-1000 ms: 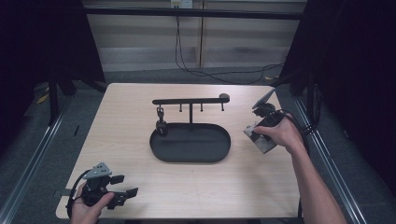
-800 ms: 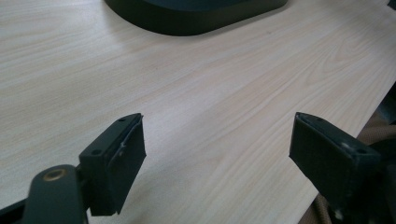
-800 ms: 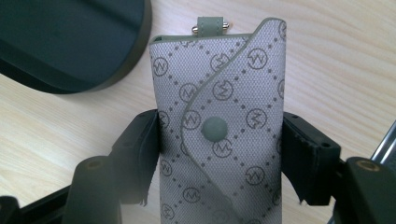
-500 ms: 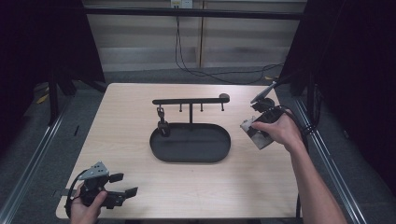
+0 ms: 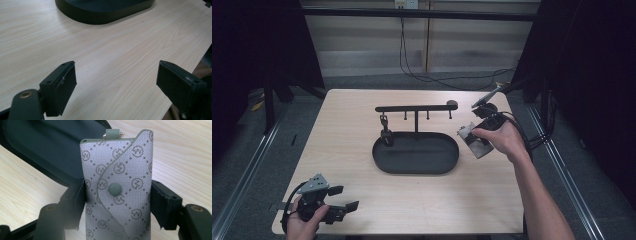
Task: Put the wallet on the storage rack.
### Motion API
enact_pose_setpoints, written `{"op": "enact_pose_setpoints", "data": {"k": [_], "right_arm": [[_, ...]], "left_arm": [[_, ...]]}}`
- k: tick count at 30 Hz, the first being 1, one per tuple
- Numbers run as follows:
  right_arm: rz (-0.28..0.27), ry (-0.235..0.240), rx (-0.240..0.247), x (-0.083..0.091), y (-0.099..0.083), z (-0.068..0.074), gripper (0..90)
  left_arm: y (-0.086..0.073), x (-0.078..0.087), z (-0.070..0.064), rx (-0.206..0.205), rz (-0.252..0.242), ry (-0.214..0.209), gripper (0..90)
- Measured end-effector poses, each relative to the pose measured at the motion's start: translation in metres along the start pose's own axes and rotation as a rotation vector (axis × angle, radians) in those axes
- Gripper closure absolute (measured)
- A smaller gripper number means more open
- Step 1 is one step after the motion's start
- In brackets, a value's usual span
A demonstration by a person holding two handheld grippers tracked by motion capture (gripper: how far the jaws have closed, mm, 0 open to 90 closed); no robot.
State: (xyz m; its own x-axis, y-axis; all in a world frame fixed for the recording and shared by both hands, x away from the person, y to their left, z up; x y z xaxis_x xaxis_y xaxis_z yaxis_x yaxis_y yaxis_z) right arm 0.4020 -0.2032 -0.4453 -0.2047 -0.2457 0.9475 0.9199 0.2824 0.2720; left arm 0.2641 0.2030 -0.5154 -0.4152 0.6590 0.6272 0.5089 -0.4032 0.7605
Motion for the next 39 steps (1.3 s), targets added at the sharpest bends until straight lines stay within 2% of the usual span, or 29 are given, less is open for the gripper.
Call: {"op": "enact_pose_setpoints", "data": {"k": [5, 15, 22, 27, 32, 34, 36, 39], "right_arm": [[-0.022, 0.034, 0.001, -0.001, 0.005, 0.009, 34.1], [-0.056, 0.094, -0.03, -0.005, 0.009, 0.016, 34.1], [-0.076, 0.134, -0.069, -0.017, 0.015, 0.026, 34.1], [-0.088, 0.141, -0.069, -0.022, 0.018, 0.029, 34.1], [-0.113, 0.171, -0.104, -0.028, 0.019, 0.031, 34.1], [-0.115, 0.175, -0.108, -0.032, 0.019, 0.032, 34.1], [-0.101, 0.172, -0.089, -0.038, 0.017, 0.034, 34.1], [-0.114, 0.185, -0.092, -0.044, 0.017, 0.036, 34.1]], "left_arm": [[0.0, 0.001, 0.0, -0.004, -0.005, 0.001, 16.1], [0.0, 0.0, -0.002, -0.014, -0.002, -0.004, 16.2], [-0.001, -0.001, -0.002, -0.01, 0.005, 0.001, 16.3], [0.0, 0.0, -0.001, -0.005, -0.005, 0.011, 16.3], [0.0, 0.0, -0.002, -0.006, -0.004, 0.003, 16.3], [0.0, 0.0, -0.001, -0.006, -0.005, 0.006, 16.3], [0.0, 0.0, -0.001, -0.002, -0.006, 0.006, 16.3], [0.0, 0.0, -0.001, 0.0, -0.002, 0.004, 16.3]]}}
Point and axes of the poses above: each handheld gripper's, and its own axes: x roughly backward along the jaws, y roughly out of its top, z roughly to its left, the point moved 9 cm from there along -x, roughly forward along the jaws, and after that the axes turned 6 degrees about -x, right-handed, at the moved point
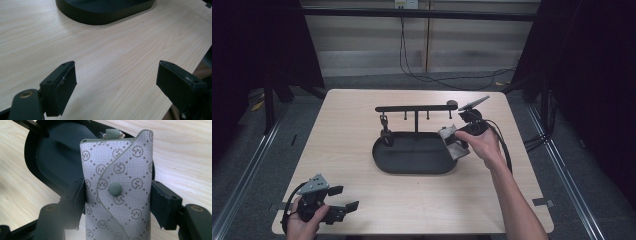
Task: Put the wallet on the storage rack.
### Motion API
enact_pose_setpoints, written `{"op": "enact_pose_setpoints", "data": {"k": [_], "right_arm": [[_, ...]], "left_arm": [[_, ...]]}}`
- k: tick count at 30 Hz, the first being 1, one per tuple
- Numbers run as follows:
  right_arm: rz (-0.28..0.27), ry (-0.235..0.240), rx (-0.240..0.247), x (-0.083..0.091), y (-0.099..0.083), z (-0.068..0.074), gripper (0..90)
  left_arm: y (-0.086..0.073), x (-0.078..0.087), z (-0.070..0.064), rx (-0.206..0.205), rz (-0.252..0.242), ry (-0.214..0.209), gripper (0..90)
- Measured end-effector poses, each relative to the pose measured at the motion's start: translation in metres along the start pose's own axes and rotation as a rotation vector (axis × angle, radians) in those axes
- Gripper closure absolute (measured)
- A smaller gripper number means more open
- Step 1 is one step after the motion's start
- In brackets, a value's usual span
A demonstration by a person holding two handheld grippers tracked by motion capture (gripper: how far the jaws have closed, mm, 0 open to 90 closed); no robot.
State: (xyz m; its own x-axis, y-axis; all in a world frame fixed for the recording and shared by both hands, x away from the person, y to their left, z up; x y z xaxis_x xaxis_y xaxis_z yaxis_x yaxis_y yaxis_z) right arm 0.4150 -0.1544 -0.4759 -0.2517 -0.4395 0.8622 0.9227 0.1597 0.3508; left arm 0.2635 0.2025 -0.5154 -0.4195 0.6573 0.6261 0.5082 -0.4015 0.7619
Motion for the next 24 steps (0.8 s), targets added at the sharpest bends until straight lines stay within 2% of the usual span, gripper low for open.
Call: {"op": "enact_pose_setpoints", "data": {"k": [7, 14, 21, 24], "right_arm": [[-0.018, 0.018, -0.008, -0.011, 0.0, 0.001, 34.1], [-0.048, 0.044, -0.042, -0.024, -0.001, -0.001, 34.1], [-0.048, 0.047, -0.052, -0.032, -0.003, -0.003, 34.1], [-0.048, 0.062, -0.073, -0.039, -0.004, -0.002, 34.0]], "left_arm": [[0.0, 0.0, 0.001, 0.004, 0.003, -0.002, 16.3], [0.0, 0.0, 0.001, 0.005, 0.002, -0.001, 16.3], [-0.001, 0.0, 0.001, 0.005, 0.007, -0.002, 16.3], [-0.001, 0.0, 0.001, 0.005, 0.006, -0.004, 16.3]]}}
Point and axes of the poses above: each handheld gripper's, and its own axes: x roughly backward along the jaws, y roughly out of its top, z roughly to its left, the point moved 9 cm from there along -x, roughly forward along the jaws, and after that the axes turned 6 degrees about -x, right-handed, at the moved point
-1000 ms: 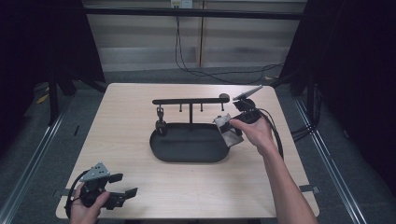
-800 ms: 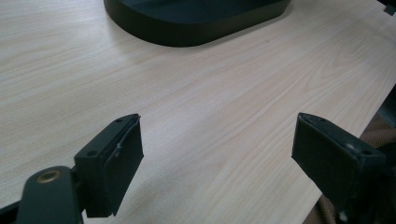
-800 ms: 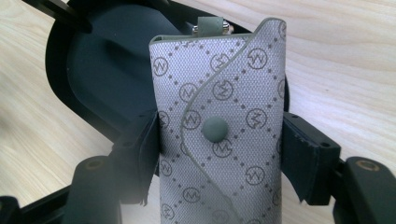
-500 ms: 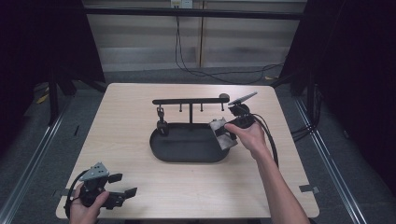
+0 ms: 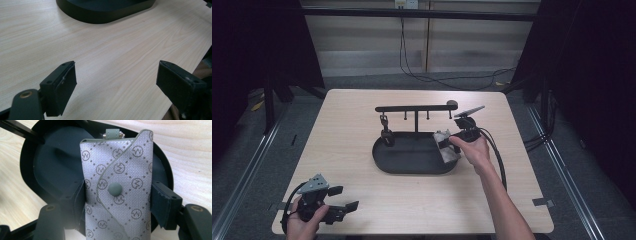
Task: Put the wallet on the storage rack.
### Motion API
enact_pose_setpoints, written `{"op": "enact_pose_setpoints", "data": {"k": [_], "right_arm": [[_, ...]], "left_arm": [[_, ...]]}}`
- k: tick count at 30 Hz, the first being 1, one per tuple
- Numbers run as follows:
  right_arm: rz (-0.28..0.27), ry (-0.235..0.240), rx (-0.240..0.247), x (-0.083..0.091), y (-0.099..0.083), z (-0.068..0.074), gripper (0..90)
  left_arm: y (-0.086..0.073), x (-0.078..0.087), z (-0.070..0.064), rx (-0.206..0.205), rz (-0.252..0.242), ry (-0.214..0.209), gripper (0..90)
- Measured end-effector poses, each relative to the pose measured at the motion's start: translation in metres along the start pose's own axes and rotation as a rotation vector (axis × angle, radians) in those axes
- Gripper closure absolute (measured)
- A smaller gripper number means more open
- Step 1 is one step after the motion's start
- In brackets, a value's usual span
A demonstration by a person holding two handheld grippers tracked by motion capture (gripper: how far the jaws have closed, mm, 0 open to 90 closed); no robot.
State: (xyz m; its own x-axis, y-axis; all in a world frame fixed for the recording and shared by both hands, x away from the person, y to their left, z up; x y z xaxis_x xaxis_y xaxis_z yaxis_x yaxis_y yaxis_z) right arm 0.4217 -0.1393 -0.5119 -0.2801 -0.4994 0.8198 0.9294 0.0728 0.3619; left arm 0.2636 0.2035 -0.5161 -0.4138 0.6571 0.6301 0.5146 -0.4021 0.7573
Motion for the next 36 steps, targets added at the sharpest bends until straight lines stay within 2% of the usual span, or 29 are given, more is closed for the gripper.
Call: {"op": "enact_pose_setpoints", "data": {"k": [10, 21, 23, 24, 28, 31, 32, 36], "right_arm": [[-0.003, 0.009, 0.011, -0.013, -0.002, 0.002, 34.0], [0.017, -0.015, 0.001, -0.025, -0.006, -0.002, 33.8], [0.019, -0.028, 0.019, -0.027, -0.007, -0.003, 33.8], [0.014, -0.042, 0.021, -0.028, -0.007, -0.003, 33.7], [0.009, -0.063, 0.031, -0.032, -0.008, -0.005, 33.5], [0.0, -0.067, 0.03, -0.033, -0.007, -0.006, 33.2], [-0.02, -0.069, 0.022, -0.033, -0.007, -0.006, 32.6], [-0.039, -0.052, -0.002, -0.034, -0.007, -0.009, 31.1]], "left_arm": [[0.0, 0.001, 0.0, 0.002, -0.005, 0.001, 16.3], [-0.001, 0.0, 0.0, 0.002, 0.007, -0.01, 16.3], [-0.001, 0.0, -0.001, 0.0, 0.007, -0.013, 16.3], [0.0, 0.0, -0.005, -0.014, 0.005, -0.023, 16.3], [-0.001, -0.003, -0.008, -0.038, 0.022, -0.021, 16.3], [0.0, -0.002, -0.007, -0.035, 0.019, -0.019, 16.3], [0.0, -0.002, -0.007, -0.033, 0.016, -0.013, 16.3], [0.0, -0.002, -0.008, -0.037, 0.021, -0.016, 16.3]]}}
Point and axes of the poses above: each handheld gripper's, and its own axes: x roughly backward along the jaws, y roughly out of its top, z roughly to its left, the point moved 9 cm from there along -x, roughly forward along the jaws, and after that the axes turned 6 degrees about -x, right-handed, at the moved point
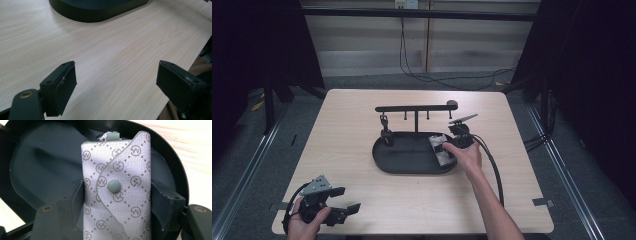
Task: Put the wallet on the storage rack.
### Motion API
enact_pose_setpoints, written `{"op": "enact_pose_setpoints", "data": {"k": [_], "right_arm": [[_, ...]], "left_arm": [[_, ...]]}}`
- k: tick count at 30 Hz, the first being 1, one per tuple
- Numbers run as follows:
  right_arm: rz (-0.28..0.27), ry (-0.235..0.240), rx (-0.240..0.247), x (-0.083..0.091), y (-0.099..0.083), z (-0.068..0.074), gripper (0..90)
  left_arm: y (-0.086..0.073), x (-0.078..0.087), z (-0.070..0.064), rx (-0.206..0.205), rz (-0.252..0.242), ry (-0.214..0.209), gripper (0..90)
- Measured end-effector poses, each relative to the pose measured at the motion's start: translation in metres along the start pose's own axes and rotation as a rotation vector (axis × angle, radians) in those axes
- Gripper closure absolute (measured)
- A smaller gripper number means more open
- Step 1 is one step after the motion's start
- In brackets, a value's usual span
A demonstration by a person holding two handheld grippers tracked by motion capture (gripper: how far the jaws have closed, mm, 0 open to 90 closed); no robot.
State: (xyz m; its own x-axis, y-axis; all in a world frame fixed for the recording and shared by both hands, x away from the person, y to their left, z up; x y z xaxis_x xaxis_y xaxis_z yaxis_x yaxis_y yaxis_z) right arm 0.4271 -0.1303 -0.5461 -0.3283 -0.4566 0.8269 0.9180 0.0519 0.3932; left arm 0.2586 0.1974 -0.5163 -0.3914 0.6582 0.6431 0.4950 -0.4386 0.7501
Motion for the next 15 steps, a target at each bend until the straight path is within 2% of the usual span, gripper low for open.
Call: {"op": "enact_pose_setpoints", "data": {"k": [3, 6, 7, 8, 15], "right_arm": [[0.0, -0.016, 0.004, -0.001, 0.0, 0.0, 30.1], [-0.004, -0.012, -0.001, -0.001, 0.001, 0.0, 29.2], [-0.019, 0.006, -0.021, 0.0, 0.002, 0.001, 29.5], [-0.034, -0.002, -0.023, 0.001, 0.003, -0.001, 29.5], [-0.095, 0.015, -0.015, 0.011, 0.009, -0.001, 28.4]], "left_arm": [[0.0, -0.001, -0.001, -0.005, 0.002, -0.001, 16.3], [0.0, -0.001, -0.003, -0.01, 0.005, -0.002, 16.3], [0.0, -0.001, -0.003, -0.008, 0.0, -0.005, 16.3], [0.001, -0.001, -0.002, -0.006, -0.003, 0.001, 16.3], [0.001, -0.001, -0.001, 0.001, -0.009, -0.006, 16.3]]}}
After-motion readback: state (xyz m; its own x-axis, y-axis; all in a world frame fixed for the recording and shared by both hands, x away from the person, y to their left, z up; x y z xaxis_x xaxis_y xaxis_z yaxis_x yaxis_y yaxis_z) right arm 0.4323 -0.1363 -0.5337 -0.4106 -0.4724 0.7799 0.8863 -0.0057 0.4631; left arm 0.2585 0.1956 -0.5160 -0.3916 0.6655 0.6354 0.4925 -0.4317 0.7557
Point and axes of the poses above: each handheld gripper's, and its own axes: x roughly backward along the jaws, y roughly out of its top, z roughly to its left, the point moved 9 cm from there along -x, roughly forward along the jaws, and after that the axes turned 6 degrees about -x, right-handed, at the moved point
